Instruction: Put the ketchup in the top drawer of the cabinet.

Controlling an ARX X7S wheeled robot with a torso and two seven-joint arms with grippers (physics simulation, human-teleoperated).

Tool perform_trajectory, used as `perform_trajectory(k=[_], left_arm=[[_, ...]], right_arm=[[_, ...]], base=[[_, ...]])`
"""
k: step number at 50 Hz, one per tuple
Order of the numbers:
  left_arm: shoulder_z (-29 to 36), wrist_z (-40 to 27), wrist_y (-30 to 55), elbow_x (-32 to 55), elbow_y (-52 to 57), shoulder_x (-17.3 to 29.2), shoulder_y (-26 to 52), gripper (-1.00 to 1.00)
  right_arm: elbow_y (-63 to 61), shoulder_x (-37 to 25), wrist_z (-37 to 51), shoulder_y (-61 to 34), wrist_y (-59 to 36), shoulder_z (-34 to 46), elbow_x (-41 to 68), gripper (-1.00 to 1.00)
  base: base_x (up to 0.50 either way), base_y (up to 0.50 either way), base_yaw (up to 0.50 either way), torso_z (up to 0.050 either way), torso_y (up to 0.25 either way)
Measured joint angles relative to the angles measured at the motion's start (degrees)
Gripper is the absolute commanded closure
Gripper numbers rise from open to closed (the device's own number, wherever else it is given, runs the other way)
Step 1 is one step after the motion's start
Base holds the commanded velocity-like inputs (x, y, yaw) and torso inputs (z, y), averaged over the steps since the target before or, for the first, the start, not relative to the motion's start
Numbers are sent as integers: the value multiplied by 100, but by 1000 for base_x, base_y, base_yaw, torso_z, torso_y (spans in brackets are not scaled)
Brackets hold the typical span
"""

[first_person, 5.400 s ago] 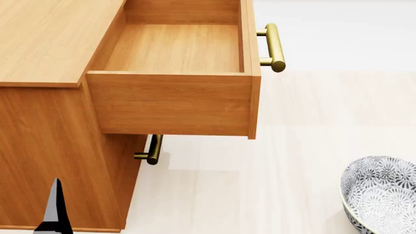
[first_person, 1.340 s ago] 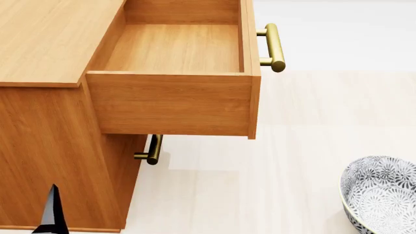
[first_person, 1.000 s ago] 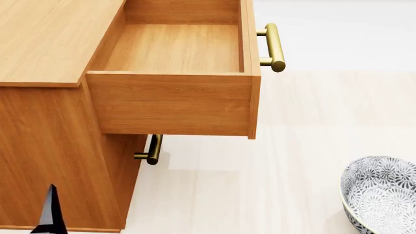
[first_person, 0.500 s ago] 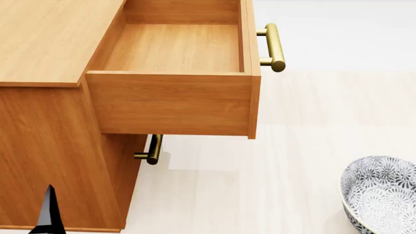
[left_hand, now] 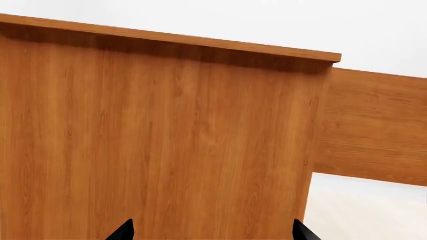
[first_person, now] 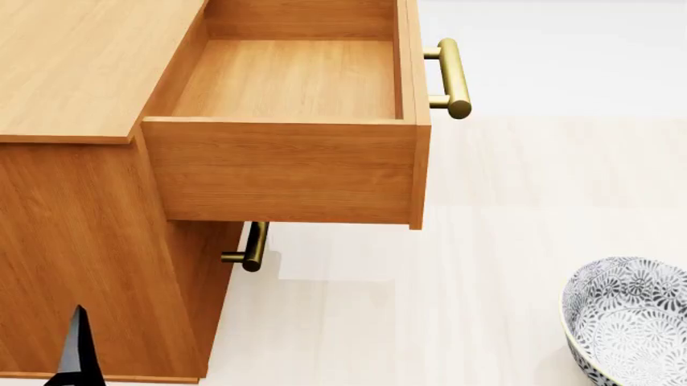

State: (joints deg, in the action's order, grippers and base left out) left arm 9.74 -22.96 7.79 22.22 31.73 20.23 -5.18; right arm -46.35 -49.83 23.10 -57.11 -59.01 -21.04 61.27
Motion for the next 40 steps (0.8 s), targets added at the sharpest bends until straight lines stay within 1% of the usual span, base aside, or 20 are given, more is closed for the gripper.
perform_trajectory(k=[3, 6, 14, 25, 40], left_arm=[[6, -8, 1, 0, 9, 5, -2, -100], [14, -17, 4, -1, 21, 9, -4, -100], [25, -38, 4, 2, 45, 21, -14, -100], [48, -65, 4, 0, 62, 33, -17, -100], [87, -93, 6, 0, 64, 42, -3, -100]], right_arm=[[115, 523, -199, -781, -555, 300, -295, 100], [265, 931, -371, -1350, -871, 595, -571, 100], [690, 1636, -716, -2239, -1118, 1276, -1152, 100], [1285, 2126, -1022, -2678, -821, 1948, -1724, 100], [2333, 2630, -1353, -2819, 63, 2689, -2371, 100]], base=[[0, 0, 0, 0, 0], [0, 0, 0, 0, 0], [0, 0, 0, 0, 0], [0, 0, 0, 0, 0], [0, 0, 0, 0, 0]])
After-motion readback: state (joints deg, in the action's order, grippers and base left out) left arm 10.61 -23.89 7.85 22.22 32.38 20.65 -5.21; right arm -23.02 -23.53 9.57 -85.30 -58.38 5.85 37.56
